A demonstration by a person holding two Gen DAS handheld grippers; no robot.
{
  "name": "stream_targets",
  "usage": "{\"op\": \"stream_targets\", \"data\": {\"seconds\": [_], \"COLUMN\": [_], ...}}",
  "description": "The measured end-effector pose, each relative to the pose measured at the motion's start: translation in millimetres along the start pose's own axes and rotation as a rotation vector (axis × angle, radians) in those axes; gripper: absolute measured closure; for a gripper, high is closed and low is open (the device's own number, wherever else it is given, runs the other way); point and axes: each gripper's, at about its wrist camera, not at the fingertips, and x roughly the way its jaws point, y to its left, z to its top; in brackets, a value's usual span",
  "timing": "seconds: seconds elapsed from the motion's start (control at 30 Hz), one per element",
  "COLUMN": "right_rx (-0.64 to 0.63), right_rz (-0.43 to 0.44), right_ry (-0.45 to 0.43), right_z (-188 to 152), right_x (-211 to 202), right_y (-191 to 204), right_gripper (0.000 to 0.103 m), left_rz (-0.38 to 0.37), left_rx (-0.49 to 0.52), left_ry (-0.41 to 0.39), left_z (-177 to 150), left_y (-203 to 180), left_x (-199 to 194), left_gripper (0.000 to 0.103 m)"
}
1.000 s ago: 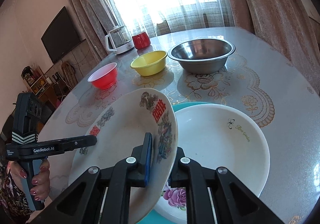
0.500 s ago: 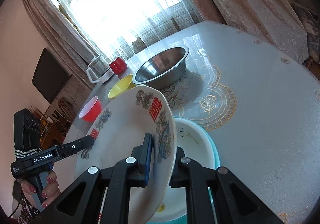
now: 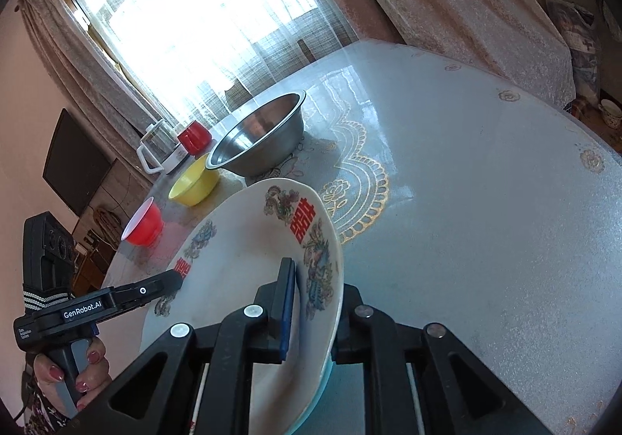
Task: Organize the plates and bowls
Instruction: 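Lower the dragon-print plate onto the floral dish stack with the right gripper, then open the right gripper and withdraw it from the plate stack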
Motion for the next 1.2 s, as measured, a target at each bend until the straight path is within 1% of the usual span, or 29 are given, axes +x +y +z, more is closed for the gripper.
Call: {"op": "stream_targets", "data": {"seconds": [0.1, 0.17, 0.23, 0.37, 0.47, 0.57, 0.67, 0.8, 0.87, 0.93, 0.97, 1.0, 1.07, 1.13, 1.17, 1.2], "right_rx": [-0.032, -0.056, -0.054, -0.041, -0.011, -0.023, -0.008, -0.005, 0.001, 0.007, 0.006, -0.003, -0.034, -0.063, -0.072, -0.076], "right_rz": [-0.047, -0.067, -0.045, -0.051, -0.024, -0.016, 0.008, -0.002, -0.027, -0.021, -0.025, -0.045, -0.098, -0.153, -0.164, -0.173], "right_ry": [-0.019, 0.014, 0.045, 0.050, 0.070, 0.088, 0.103, 0.091, 0.079, 0.075, 0.064, 0.045, 0.003, -0.038, -0.055, -0.069], "right_z": [0, -2, -5, -11, -12, -16, -21, -25, -28, -30, -30, -30, -28, -25, -24, -22], "right_x": [-7, -6, -3, 0, 1, 2, 5, 6, 4, -2, -7, -13, -26, -39, -44, -48], "right_y": [5, 8, 11, 12, 12, 22, 30, 35, 35, 36, 37, 39, 43, 46, 47, 48], "right_gripper": [0.084, 0.084, 0.082, 0.085, 0.085, 0.085, 0.085, 0.085, 0.082, 0.081, 0.079, 0.077, 0.070, 0.070, 0.070, 0.070], "left_rz": [-0.006, 0.006, 0.013, 0.004, 0.018, 0.031, 0.052, 0.048, 0.070, 0.114, 0.146, 0.176, 0.225, 0.275, 0.300, 0.328], "left_rx": [-0.007, 0.012, 0.022, 0.014, 0.007, -0.005, -0.025, -0.011, 0.015, 0.047, 0.061, 0.073, 0.089, 0.103, 0.115, 0.126], "left_ry": [-0.002, -0.013, -0.010, -0.007, -0.015, -0.029, -0.052, -0.035, -0.046, -0.070, -0.081, -0.093, -0.129, -0.169, -0.186, -0.200], "left_z": [0, 0, -2, -5, -6, -7, -9, -12, -16, -20, -21, -23, -26, -29, -30, -31], "left_y": [2, 0, -1, 4, 9, 16, 23, 25, 23, 20, 19, 19, 22, 25, 27, 28], "left_x": [-5, -7, -7, -9, -14, -20, -27, -27, -31, -37, -39, -43, -51, -62, -67, -72], "left_gripper": [0.077, 0.077, 0.077, 0.077, 0.076, 0.070, 0.067, 0.066, 0.065, 0.062, 0.057, 0.050, 0.041, 0.036, 0.030, 0.021]}}
